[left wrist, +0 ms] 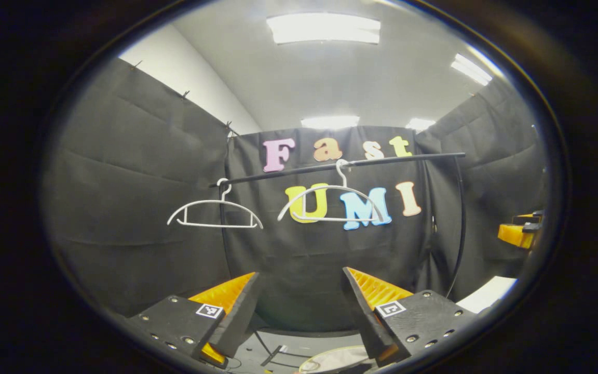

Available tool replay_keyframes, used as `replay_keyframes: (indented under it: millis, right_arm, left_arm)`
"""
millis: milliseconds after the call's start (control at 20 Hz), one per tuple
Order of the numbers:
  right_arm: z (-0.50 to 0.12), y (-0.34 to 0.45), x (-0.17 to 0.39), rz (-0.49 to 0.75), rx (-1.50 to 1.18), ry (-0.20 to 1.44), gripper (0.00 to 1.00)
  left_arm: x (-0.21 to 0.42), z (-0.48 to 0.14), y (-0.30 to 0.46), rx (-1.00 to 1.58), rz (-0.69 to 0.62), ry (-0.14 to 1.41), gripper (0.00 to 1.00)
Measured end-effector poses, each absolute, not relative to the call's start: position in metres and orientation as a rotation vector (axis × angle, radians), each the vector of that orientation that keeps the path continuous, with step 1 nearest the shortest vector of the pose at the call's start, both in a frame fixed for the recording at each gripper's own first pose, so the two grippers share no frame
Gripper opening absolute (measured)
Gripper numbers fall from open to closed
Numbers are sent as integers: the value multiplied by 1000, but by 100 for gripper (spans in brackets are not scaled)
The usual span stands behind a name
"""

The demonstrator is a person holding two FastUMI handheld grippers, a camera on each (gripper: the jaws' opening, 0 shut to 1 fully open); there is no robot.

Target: Grasp the clothes on the hanger with both hands and then place them into the laundry hamper below.

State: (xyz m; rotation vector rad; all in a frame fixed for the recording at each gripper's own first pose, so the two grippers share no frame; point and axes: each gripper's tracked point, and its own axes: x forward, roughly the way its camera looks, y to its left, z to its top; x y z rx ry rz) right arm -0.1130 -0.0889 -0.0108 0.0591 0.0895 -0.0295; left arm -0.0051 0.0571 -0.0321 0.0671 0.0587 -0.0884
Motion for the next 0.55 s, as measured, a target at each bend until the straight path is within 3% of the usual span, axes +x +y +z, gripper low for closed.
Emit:
replay_keyframes:
  millis: [50, 550]
  right_arm:
    - [-11, -90, -113, -30, 56, 87, 99]
    - [-7, -91, -111, -21, 54, 69, 99]
  left_arm:
    - [-5, -32, 56, 70, -89, 57, 92]
    - [-6, -28, 49, 72, -93, 45, 92]
